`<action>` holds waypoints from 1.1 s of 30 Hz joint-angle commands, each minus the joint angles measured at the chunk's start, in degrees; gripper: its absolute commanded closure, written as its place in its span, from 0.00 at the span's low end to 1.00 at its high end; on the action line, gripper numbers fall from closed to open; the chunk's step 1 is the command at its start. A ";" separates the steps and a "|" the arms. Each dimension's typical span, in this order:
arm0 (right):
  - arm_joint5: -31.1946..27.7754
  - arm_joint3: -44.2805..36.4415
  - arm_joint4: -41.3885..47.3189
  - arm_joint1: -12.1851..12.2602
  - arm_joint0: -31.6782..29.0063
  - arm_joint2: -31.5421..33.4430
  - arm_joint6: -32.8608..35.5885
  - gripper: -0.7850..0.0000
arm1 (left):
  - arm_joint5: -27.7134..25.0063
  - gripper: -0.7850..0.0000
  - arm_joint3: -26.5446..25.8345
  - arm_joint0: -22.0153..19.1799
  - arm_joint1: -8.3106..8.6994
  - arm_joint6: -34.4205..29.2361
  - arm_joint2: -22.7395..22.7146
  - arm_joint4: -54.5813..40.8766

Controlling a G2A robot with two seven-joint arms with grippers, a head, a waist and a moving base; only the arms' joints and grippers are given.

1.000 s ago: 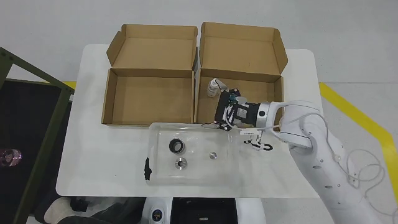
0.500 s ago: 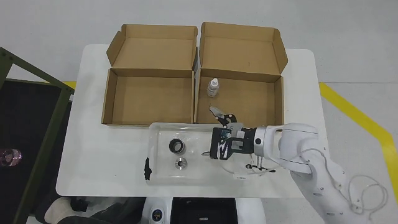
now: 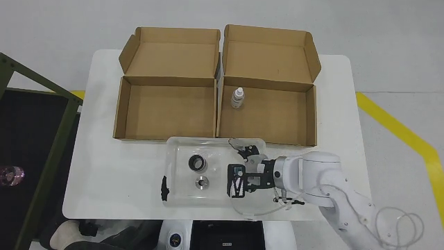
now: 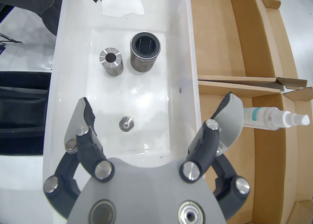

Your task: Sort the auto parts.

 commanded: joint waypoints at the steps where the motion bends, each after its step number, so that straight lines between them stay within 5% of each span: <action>1: -0.02 -0.12 -0.62 0.04 -0.02 -0.81 1.46 0.00 | 0.00 0.00 0.00 0.00 0.00 0.00 0.00 0.00; 28: 4.56 5.25 -4.40 -0.53 3.14 -9.10 12.33 0.00 | 0.00 0.00 0.00 0.00 0.00 0.00 0.00 0.00; 33: 5.06 5.50 -5.06 -0.61 3.64 -9.94 13.53 0.24 | 0.00 0.00 0.00 0.00 0.00 0.00 0.00 0.00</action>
